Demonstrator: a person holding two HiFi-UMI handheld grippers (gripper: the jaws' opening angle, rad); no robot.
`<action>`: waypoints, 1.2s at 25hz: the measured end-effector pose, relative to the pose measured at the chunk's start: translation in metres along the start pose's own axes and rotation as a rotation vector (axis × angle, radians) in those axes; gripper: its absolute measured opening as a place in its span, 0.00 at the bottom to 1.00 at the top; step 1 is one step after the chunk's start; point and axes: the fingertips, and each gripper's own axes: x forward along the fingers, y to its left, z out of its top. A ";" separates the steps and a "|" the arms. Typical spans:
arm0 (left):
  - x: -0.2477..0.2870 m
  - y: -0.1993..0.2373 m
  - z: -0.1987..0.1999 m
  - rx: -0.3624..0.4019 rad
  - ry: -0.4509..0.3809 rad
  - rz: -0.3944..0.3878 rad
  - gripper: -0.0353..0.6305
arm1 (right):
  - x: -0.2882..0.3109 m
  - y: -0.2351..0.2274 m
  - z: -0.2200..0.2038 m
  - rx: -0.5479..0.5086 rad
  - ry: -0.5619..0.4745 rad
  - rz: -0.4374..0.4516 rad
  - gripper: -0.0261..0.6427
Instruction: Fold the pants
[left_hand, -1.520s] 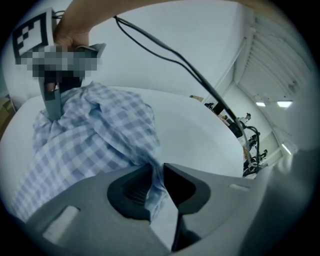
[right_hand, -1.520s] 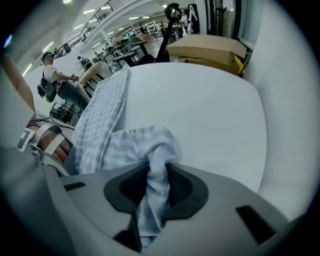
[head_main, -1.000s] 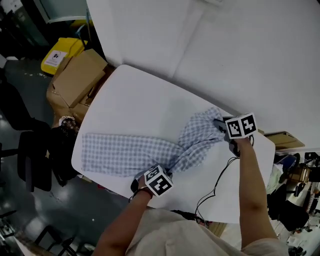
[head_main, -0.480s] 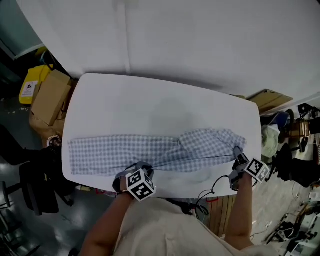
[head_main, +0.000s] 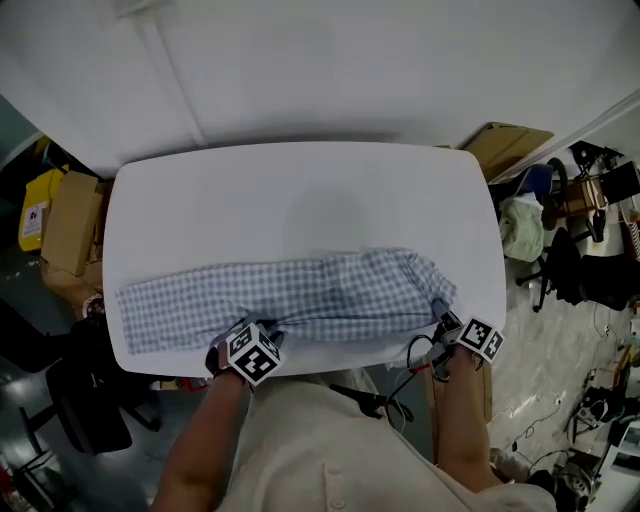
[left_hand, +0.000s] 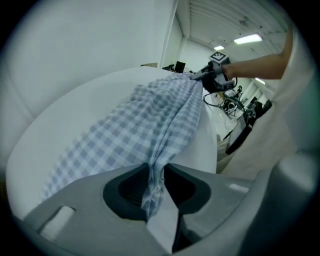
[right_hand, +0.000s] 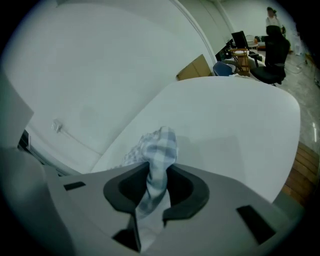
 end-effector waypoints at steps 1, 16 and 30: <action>0.000 -0.003 0.002 -0.030 -0.019 -0.028 0.21 | -0.003 0.001 0.001 -0.003 -0.002 0.018 0.20; -0.081 -0.022 0.082 0.011 -0.268 -0.085 0.34 | -0.069 0.009 0.037 -0.192 -0.056 -0.001 0.38; -0.054 -0.022 0.328 0.158 -0.346 -0.224 0.34 | -0.020 -0.050 0.013 0.078 0.119 -0.020 0.38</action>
